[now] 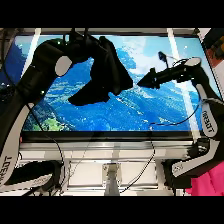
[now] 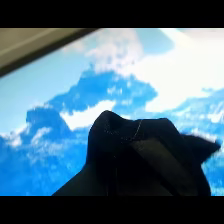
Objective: Fold the clothes and pants, and hang the long-sleeved shirts on hangers.
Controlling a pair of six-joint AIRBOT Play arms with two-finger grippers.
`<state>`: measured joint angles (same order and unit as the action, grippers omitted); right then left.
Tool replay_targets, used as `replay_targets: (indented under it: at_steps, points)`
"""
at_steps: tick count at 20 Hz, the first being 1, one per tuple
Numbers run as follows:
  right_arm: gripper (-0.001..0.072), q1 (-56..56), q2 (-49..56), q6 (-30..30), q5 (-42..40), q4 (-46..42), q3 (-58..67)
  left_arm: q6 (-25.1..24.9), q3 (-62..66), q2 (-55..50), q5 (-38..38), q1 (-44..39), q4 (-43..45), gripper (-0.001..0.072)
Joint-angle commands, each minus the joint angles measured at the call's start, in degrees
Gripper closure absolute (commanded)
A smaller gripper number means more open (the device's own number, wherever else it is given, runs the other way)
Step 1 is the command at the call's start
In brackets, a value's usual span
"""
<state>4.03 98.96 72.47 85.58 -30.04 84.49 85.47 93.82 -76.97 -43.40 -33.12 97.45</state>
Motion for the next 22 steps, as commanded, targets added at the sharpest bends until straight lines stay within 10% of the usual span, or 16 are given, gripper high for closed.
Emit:
replay_targets:
  at_steps: [1,10,16,22]
  points:
    - [0.0318,-1.9,3.8,3.0,-8.5,-0.2,-1.4,-1.1,-0.7,0.0,-5.6,0.0,0.0,0.0696]
    - [0.0158,0.7,8.3,5.5,-18.9,0.5,-1.3,-1.1,-0.7,0.0,-5.6,0.0,0.0,0.0696]
    - [0.0161,0.2,8.2,-23.4,-15.7,-0.6,1.8,-2.7,-0.7,0.0,-5.7,0.0,1.5,0.0696]
    - [0.0160,-4.7,8.2,-34.4,-16.7,-7.1,3.7,-4.1,-0.7,0.0,-5.8,0.0,1.5,0.0696]
